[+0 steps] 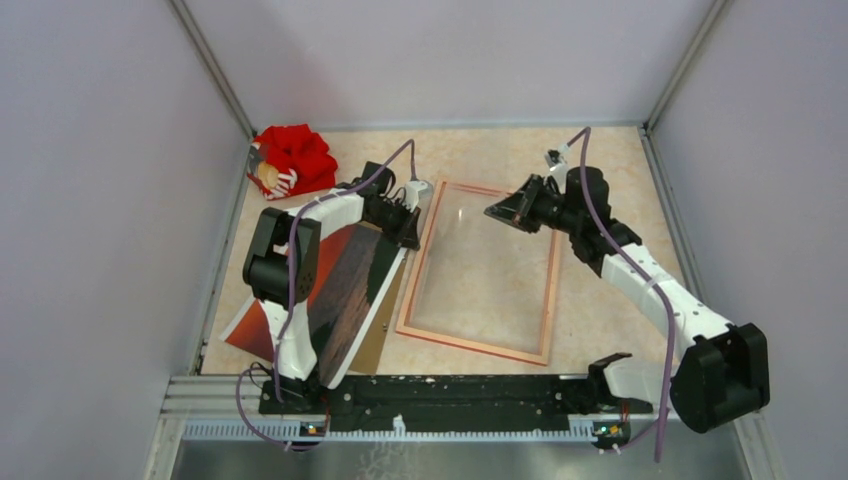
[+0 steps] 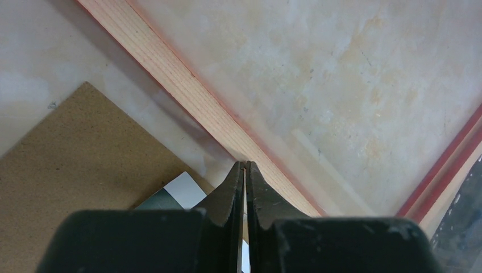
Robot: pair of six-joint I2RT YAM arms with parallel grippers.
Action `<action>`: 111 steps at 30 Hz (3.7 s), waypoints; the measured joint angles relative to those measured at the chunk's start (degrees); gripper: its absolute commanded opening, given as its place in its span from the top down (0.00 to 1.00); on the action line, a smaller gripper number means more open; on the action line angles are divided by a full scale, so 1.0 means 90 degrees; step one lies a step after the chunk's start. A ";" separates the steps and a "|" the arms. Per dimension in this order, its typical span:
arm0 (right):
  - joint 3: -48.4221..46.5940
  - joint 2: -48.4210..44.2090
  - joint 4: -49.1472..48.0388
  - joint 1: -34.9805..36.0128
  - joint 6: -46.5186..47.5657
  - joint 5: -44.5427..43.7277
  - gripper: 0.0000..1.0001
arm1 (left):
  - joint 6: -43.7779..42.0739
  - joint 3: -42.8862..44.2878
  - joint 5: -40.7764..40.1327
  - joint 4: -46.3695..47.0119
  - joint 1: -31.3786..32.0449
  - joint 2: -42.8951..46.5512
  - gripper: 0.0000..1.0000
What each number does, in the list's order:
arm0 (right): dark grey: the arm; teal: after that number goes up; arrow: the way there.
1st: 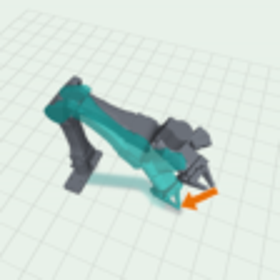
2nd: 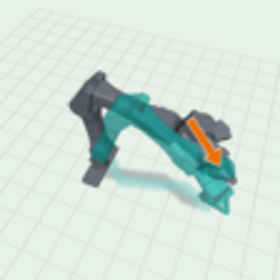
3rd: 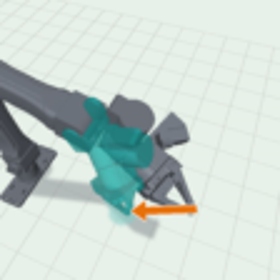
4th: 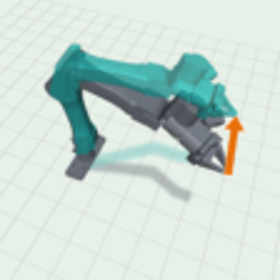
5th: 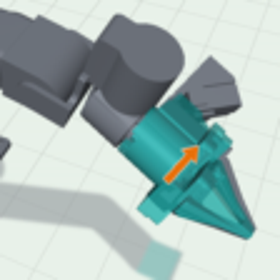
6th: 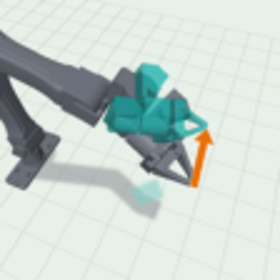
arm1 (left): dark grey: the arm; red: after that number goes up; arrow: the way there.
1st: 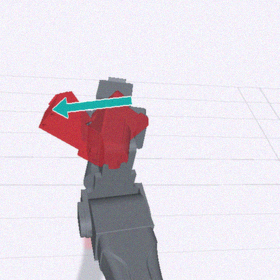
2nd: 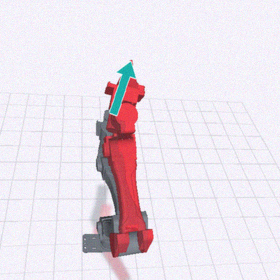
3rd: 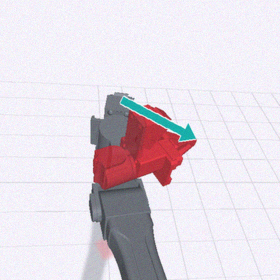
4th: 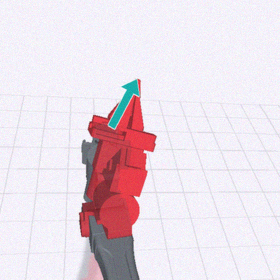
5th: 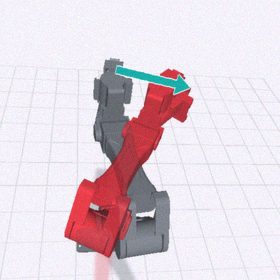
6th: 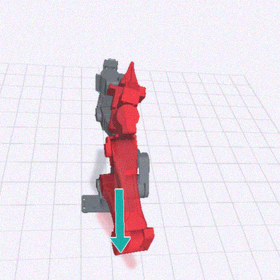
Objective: Put the photo into the frame
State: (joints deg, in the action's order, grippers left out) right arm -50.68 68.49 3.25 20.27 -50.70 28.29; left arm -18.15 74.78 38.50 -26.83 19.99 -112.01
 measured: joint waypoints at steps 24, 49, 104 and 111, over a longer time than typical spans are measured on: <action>-0.0134 0.0151 -0.0131 0.0328 -0.0267 -0.0338 1.00 | 0.0002 0.0019 -0.0019 -0.0032 0.0002 -0.0005 0.94; -0.0199 -0.0119 0.0561 0.0408 -0.0068 -0.0886 1.00 | 0.0000 0.0024 -0.0022 -0.0039 0.0002 -0.0002 0.95; 0.1061 -0.0034 0.2421 -0.0393 0.1212 -0.1775 0.36 | -0.0049 0.0036 -0.0044 -0.0070 -0.0002 -0.0002 0.97; 0.1059 0.0061 0.2606 -0.0401 0.1464 -0.1809 0.25 | -0.0049 0.0036 -0.0039 -0.0068 0.0019 -0.0002 0.97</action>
State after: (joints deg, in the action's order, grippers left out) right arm -41.15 69.04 26.70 16.67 -37.52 12.01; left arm -18.59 75.11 38.15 -27.44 20.16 -112.03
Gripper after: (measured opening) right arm 0.701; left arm 0.035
